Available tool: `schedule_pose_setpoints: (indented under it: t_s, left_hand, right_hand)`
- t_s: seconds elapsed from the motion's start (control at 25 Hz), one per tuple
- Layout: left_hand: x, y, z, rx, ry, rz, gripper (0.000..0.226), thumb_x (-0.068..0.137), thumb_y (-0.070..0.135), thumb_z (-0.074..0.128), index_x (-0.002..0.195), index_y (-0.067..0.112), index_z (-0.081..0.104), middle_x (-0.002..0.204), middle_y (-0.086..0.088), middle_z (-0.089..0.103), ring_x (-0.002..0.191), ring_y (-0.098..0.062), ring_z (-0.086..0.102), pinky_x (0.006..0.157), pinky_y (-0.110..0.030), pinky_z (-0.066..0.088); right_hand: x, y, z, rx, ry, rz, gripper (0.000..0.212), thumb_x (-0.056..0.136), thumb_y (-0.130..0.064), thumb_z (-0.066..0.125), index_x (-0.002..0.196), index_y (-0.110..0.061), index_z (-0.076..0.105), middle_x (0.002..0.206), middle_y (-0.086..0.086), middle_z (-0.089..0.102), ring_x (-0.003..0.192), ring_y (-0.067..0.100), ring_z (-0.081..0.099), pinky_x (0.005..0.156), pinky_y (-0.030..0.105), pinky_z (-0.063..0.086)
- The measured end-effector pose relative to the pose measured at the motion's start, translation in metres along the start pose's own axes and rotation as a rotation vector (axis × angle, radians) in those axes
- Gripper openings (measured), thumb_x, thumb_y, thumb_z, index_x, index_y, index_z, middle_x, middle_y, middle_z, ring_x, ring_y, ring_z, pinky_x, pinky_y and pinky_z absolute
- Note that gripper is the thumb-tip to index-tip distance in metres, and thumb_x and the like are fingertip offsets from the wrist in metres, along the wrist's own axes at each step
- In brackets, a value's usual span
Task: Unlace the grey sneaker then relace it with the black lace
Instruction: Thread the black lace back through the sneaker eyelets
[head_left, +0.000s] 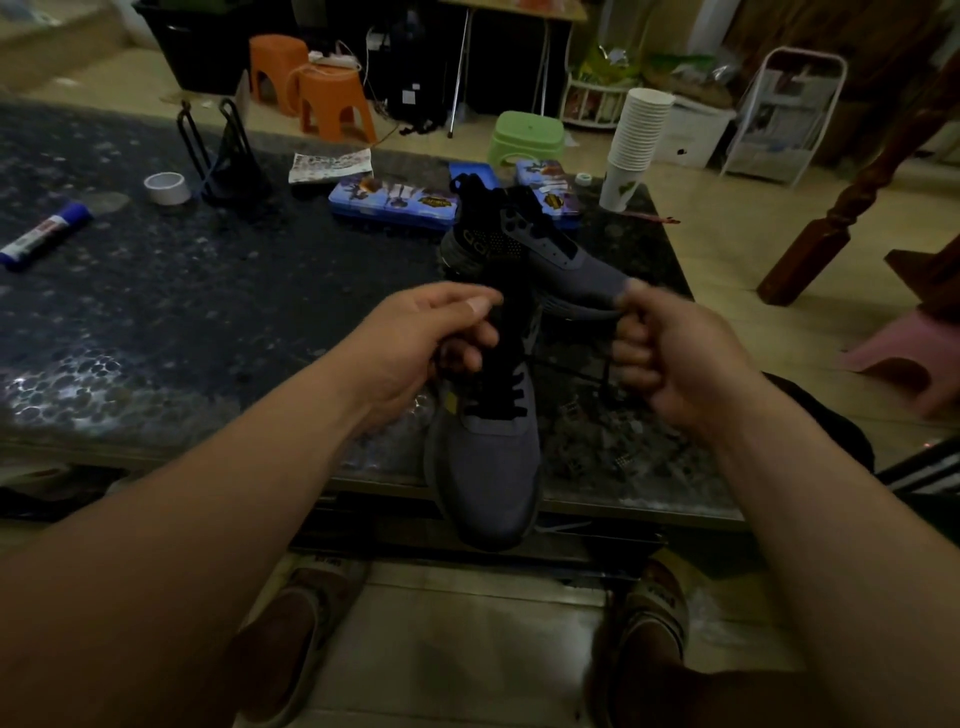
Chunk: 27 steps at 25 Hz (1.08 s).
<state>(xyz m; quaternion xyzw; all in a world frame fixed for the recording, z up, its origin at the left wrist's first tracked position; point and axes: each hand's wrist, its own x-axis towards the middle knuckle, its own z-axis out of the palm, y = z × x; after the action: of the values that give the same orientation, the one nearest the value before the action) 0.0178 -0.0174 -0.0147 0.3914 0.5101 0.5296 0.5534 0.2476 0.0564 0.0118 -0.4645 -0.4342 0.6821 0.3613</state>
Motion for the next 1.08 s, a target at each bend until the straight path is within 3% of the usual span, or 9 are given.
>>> schedule_pose_setpoints:
  t_s: [0.08,0.16,0.24,0.4,0.48,0.68,0.76,0.92,1.08]
  left_hand:
    - [0.0,0.005,-0.002,-0.107,0.023,0.049,0.024,0.106,0.015,0.054,0.125,0.013,0.068,0.101,-0.006,0.078,0.081,-0.016,0.068,0.077,-0.028,0.056]
    - [0.0,0.005,-0.001,-0.017,0.029,0.106,0.029,0.106,0.015,0.054,0.133,0.017,0.063,0.113,-0.004,0.077,0.09,-0.012,0.068,0.084,-0.027,0.054]
    - [-0.001,-0.001,0.0,0.151,0.018,0.167,0.043,0.103,0.004,0.056,0.143,0.019,0.055,0.117,0.0,0.076,0.093,-0.009,0.069,0.081,-0.021,0.052]
    - [0.002,-0.007,-0.003,0.568,-0.004,0.265,0.065,0.095,-0.006,0.051,0.15,0.027,0.046,0.122,0.009,0.069,0.086,-0.022,0.059,0.082,-0.028,0.052]
    - [0.001,-0.007,-0.003,0.66,-0.001,0.31,0.067,0.094,-0.006,0.053,0.151,0.027,0.045,0.122,0.012,0.066,0.079,-0.014,0.056,0.073,-0.023,0.051]
    - [0.003,-0.014,-0.009,0.846,-0.048,0.362,0.069,0.094,0.006,0.064,0.153,0.035,0.04,0.125,0.017,0.057,0.084,-0.013,0.055,0.079,-0.027,0.052]
    - [0.004,-0.013,-0.014,0.956,-0.063,0.381,0.064,0.093,0.011,0.068,0.148,0.034,0.045,0.122,0.017,0.054,0.089,-0.01,0.054,0.078,-0.025,0.049]
    - [0.003,-0.007,-0.016,1.061,-0.102,0.409,0.059,0.091,0.019,0.074,0.142,0.034,0.049,0.118,0.017,0.051,0.097,-0.001,0.054,0.076,-0.014,0.044]
    - [-0.002,-0.007,-0.014,0.97,-0.093,0.432,0.063,0.094,0.008,0.065,0.147,0.034,0.044,0.122,0.013,0.052,0.097,-0.007,0.058,0.077,-0.017,0.049]
  right_hand:
    - [-0.008,0.014,0.002,-0.825,-0.106,-0.144,0.03,0.099,-0.051,0.061,0.098,-0.023,0.072,0.066,-0.014,0.06,0.055,0.0,0.053,0.053,0.018,0.038]
    - [-0.006,0.029,0.002,-0.925,-0.23,-0.16,0.029,0.099,-0.046,0.065,0.087,-0.021,0.074,0.059,-0.013,0.056,0.052,0.002,0.049,0.053,0.02,0.035]
    - [-0.001,0.032,0.002,-0.557,-0.142,-0.13,0.032,0.102,-0.033,0.062,0.077,-0.016,0.067,0.061,-0.001,0.051,0.057,0.012,0.045,0.055,0.028,0.032]
    - [0.016,0.013,-0.015,0.536,0.108,-0.008,0.035,0.102,-0.019,0.046,0.068,-0.018,0.047,0.067,-0.001,0.062,0.078,0.018,0.07,0.076,0.035,0.055]
    - [0.018,0.009,-0.019,0.675,0.15,0.019,0.03,0.102,-0.022,0.05,0.072,-0.02,0.044,0.06,-0.005,0.043,0.053,0.01,0.054,0.053,0.025,0.049]
    - [0.004,0.019,-0.01,-1.031,-0.237,-0.124,0.026,0.095,-0.051,0.068,0.09,-0.027,0.074,0.069,-0.016,0.064,0.059,-0.002,0.055,0.056,0.015,0.04]
    - [0.006,0.021,-0.01,-0.962,-0.34,-0.094,0.03,0.097,-0.046,0.067,0.082,-0.021,0.073,0.06,-0.006,0.052,0.051,0.008,0.043,0.05,0.02,0.031]
    - [0.017,0.021,-0.016,-0.464,-0.115,-0.044,0.035,0.1,-0.027,0.062,0.066,-0.018,0.054,0.058,-0.002,0.037,0.051,0.016,0.03,0.049,0.028,0.021]
    - [0.015,0.027,-0.014,-0.693,0.047,-0.05,0.034,0.098,-0.032,0.067,0.07,-0.013,0.061,0.058,-0.002,0.051,0.051,0.012,0.047,0.048,0.022,0.038]
